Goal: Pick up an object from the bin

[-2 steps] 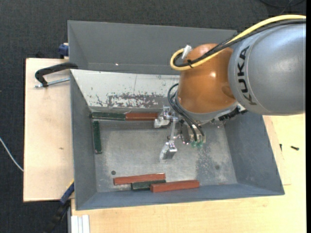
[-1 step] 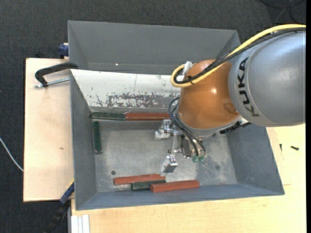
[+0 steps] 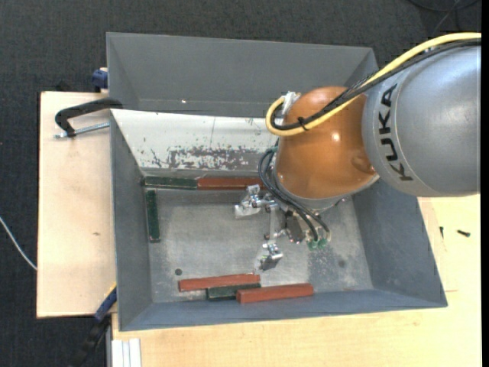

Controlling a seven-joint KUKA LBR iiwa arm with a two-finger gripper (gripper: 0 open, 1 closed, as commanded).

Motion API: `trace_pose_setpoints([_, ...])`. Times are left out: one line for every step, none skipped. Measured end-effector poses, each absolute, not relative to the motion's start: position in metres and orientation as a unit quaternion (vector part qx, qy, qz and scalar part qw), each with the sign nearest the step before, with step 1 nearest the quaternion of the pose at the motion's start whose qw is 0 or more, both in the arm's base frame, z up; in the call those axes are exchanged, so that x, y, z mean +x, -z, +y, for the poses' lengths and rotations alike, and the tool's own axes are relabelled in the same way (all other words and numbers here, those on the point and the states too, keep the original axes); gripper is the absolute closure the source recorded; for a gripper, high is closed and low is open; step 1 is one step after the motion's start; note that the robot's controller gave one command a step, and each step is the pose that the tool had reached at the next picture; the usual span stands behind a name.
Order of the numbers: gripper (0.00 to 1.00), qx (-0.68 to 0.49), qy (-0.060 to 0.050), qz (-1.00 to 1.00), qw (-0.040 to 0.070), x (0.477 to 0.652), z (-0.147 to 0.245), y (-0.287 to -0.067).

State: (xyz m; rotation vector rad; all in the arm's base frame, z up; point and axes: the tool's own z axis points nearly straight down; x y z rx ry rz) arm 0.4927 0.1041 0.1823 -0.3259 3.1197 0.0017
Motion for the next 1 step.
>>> trace_pose_setpoints([1.0,-0.119,-0.002,0.993,0.01,0.4972,0.1115,-0.0765])
